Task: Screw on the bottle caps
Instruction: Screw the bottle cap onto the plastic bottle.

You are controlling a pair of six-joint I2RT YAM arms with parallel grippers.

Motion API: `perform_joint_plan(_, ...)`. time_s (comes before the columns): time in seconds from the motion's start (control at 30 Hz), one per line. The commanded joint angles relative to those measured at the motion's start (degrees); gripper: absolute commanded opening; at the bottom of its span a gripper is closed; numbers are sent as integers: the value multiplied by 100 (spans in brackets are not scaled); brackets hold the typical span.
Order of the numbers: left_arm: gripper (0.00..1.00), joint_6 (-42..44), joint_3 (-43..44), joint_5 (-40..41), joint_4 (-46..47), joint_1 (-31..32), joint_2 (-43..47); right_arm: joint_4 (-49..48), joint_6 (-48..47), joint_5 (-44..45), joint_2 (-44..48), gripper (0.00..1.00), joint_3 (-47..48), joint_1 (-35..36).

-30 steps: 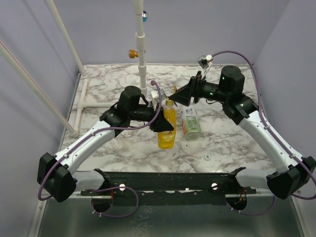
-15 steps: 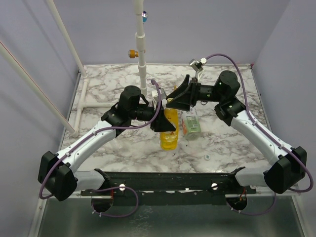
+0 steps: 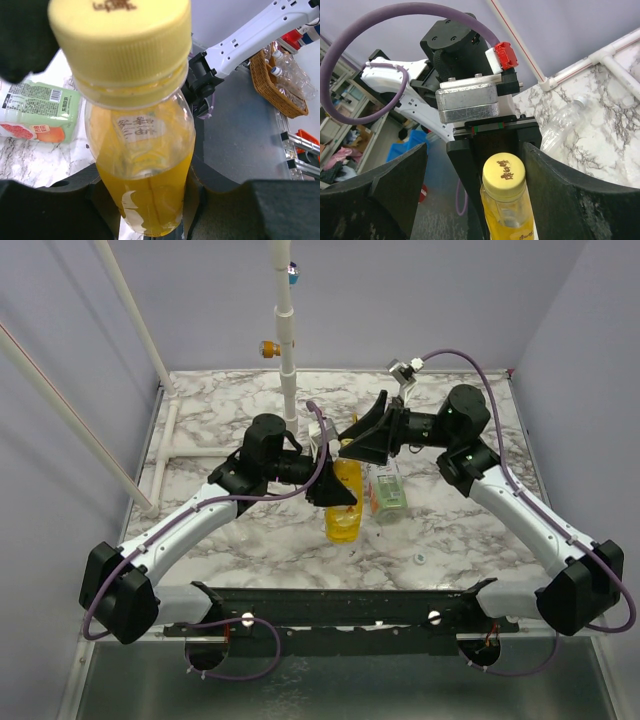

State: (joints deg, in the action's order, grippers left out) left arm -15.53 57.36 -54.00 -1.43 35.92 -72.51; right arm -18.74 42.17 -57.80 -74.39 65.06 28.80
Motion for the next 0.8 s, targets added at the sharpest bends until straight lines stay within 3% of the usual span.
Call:
perform_joint_plan(0.0,0,-235,-190,100,117,-316,-20,348,-196,-93,323,79,41,20)
perform_joint_plan(0.43,0,-249,-270,210,56,-532,114,1038,-600,339,594,78,96,14)
perform_joint_plan(0.77,0,-216,-163,-19,-67,-534,45,1548,-855,608,440,69,435,20)
